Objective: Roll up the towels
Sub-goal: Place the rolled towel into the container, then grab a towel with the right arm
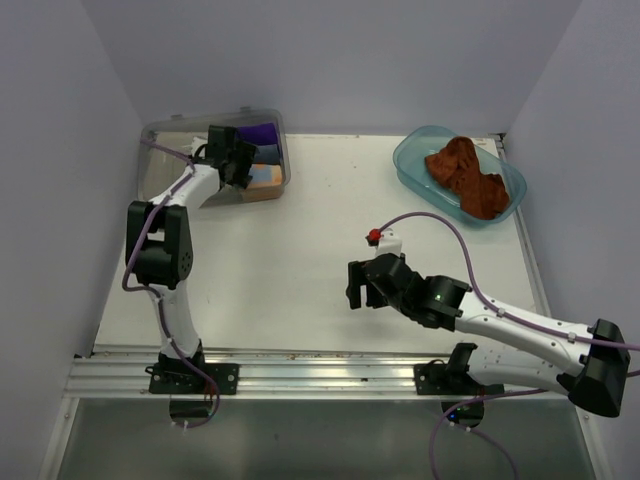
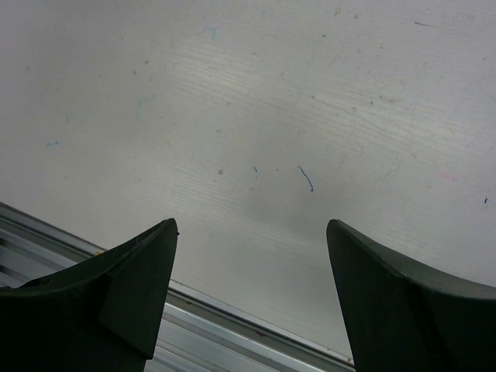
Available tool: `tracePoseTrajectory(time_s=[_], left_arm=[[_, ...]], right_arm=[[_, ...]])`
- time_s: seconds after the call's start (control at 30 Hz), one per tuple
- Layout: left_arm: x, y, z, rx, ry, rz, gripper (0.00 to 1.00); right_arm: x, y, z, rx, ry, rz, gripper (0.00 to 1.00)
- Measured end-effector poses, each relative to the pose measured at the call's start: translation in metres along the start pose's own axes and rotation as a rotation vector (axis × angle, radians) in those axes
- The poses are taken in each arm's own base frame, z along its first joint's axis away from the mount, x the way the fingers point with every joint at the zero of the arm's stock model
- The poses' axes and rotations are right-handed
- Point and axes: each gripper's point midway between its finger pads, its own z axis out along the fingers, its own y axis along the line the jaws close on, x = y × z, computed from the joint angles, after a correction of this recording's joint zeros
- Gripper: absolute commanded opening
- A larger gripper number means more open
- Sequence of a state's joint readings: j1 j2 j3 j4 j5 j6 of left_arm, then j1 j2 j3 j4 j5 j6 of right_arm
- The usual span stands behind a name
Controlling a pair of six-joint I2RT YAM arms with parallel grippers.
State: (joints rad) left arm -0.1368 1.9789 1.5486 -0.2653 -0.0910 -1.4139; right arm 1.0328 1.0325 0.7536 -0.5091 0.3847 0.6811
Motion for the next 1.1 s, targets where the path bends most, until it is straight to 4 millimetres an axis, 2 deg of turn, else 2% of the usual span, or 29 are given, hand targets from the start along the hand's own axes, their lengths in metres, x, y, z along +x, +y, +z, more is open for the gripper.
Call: tracePoseTrajectory(time_s=[0.13,0.37,0.47,0.6,0.67,0.8,0.93,1.0,1.1], left_arm=[[0.005,0.028,0.021,-0.071,0.015,0.02,0.74],[0.006,0.027,0.021,-0.06,0.025,0.057,0.73],[0.007,0.024,0.017,-0.049,0.038,0.088,0.73],[0.006,0.004,-0.002,0.006,0.051,0.134,0.73],[0.003,-0.015,-0.021,0.061,0.048,0.171,0.74],[-0.003,-0.056,-0.073,0.195,0.016,0.302,0.75],[0.009,-0.09,-0.134,0.337,-0.005,0.467,0.75],[0.023,-0.099,-0.164,0.406,0.0,0.552,0.75],[0.049,-0.091,-0.202,0.468,0.032,0.68,0.75]], right_arm=[[-0.004,-0.001,-0.002,0.002,-0.017,0.006,0.81],[-0.009,-0.006,-0.006,0.031,-0.028,-0.003,0.84],[-0.025,-0.011,-0.013,0.074,-0.065,-0.017,0.87],[-0.071,-0.031,-0.028,0.172,-0.158,0.006,0.87],[-0.096,-0.051,-0.033,0.237,-0.199,0.047,0.87],[-0.142,-0.124,-0.037,0.424,-0.245,0.204,0.86],[-0.167,-0.193,-0.029,0.564,-0.223,0.355,0.86],[-0.179,-0.226,-0.018,0.626,-0.199,0.412,0.86],[-0.194,-0.273,0.005,0.705,-0.154,0.47,0.81]])
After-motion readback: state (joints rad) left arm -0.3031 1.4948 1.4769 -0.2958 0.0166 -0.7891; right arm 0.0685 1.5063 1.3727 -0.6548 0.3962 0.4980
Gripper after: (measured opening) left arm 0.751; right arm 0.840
